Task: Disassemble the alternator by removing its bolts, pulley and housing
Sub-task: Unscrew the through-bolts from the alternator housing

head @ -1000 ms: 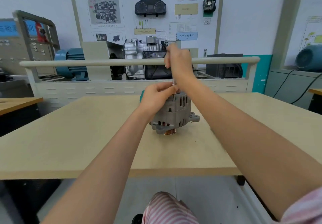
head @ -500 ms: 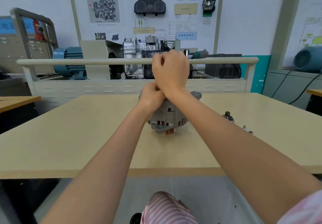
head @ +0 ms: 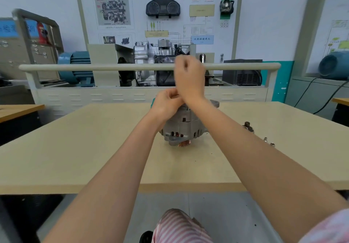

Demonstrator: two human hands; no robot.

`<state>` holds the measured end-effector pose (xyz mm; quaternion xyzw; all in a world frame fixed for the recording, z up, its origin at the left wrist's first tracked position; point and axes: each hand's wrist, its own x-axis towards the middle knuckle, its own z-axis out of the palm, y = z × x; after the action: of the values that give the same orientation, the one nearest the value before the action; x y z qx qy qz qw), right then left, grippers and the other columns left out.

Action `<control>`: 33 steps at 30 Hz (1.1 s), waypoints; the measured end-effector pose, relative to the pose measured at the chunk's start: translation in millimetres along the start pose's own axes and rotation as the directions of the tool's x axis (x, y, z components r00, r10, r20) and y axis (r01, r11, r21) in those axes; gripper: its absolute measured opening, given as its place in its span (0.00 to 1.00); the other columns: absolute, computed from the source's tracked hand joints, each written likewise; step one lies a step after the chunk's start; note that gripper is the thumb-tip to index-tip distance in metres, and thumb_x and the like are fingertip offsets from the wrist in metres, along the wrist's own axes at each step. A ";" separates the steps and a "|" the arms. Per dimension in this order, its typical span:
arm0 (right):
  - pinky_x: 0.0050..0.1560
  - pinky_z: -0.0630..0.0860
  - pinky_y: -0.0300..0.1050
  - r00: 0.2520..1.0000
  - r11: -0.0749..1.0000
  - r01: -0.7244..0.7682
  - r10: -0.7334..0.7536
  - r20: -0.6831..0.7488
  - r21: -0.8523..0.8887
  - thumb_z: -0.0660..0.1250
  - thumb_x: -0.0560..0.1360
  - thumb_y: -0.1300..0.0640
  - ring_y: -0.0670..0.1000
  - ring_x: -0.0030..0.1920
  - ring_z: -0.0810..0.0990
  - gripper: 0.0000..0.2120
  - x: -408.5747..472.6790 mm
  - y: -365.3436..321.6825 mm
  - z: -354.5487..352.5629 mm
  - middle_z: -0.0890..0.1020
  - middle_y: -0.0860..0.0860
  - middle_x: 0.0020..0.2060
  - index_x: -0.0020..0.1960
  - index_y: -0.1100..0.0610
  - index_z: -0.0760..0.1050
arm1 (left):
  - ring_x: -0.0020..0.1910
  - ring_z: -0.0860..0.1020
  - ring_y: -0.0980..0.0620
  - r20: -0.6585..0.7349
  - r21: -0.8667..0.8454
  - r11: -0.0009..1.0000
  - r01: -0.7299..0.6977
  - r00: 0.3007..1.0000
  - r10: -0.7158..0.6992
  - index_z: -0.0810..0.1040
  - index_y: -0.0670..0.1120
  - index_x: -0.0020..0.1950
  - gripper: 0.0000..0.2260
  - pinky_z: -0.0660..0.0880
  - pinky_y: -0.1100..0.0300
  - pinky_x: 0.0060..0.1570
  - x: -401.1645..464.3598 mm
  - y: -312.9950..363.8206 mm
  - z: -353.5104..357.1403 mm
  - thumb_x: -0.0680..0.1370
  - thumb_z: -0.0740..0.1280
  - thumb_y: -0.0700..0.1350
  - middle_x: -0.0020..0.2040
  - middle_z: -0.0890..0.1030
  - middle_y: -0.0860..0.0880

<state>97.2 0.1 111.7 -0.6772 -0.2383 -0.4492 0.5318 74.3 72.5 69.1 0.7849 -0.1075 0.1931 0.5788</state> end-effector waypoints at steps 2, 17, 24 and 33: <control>0.47 0.64 0.41 0.983 0.876 0.163 -0.183 -0.002 -0.455 0.58 0.75 0.56 0.48 0.39 0.67 0.14 -8.0 2.3 2.9 0.70 0.48 0.32 0.32 0.57 0.71 | 0.33 0.74 0.55 -0.045 0.060 0.998 0.020 0.999 -0.018 0.74 0.50 0.34 0.12 0.69 0.62 0.34 1.7 -1.5 -0.5 0.75 0.64 0.36 0.28 0.77 0.54; 0.34 0.71 0.43 0.835 0.461 -0.507 0.471 0.284 0.728 0.51 0.79 0.60 0.52 0.24 0.63 0.26 24.5 -7.8 -8.0 0.63 0.51 0.18 0.21 0.55 0.60 | 0.44 0.80 0.52 0.070 -0.064 0.997 0.046 0.997 -0.041 0.80 0.46 0.45 0.03 0.77 0.57 0.51 1.5 7.7 0.5 0.73 0.72 0.41 0.43 0.83 0.49; 0.53 0.63 0.43 0.983 0.832 0.082 -0.157 -0.091 -0.548 0.56 0.77 0.55 0.51 0.45 0.71 0.14 -13.1 2.0 7.1 0.76 0.52 0.39 0.41 0.59 0.78 | 0.31 0.69 0.56 -0.026 0.072 0.996 0.048 0.999 -0.047 0.73 0.45 0.35 0.13 0.66 0.70 0.24 2.9 7.2 -0.6 0.77 0.60 0.33 0.30 0.74 0.50; 0.31 0.62 0.44 0.960 0.877 -0.274 0.273 0.059 0.395 0.55 0.77 0.60 0.49 0.24 0.60 0.25 13.7 -4.5 -2.2 0.61 0.48 0.18 0.21 0.54 0.58 | 0.38 0.77 0.56 0.010 -0.003 1.000 0.024 1.000 -0.024 0.76 0.48 0.41 0.05 0.73 0.62 0.42 2.3 7.4 4.3 0.74 0.70 0.40 0.36 0.80 0.53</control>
<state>99.4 -2.6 125.9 -0.5814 -0.2271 -0.3111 0.7167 74.3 66.2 75.4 0.7862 -0.1012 0.1821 0.5818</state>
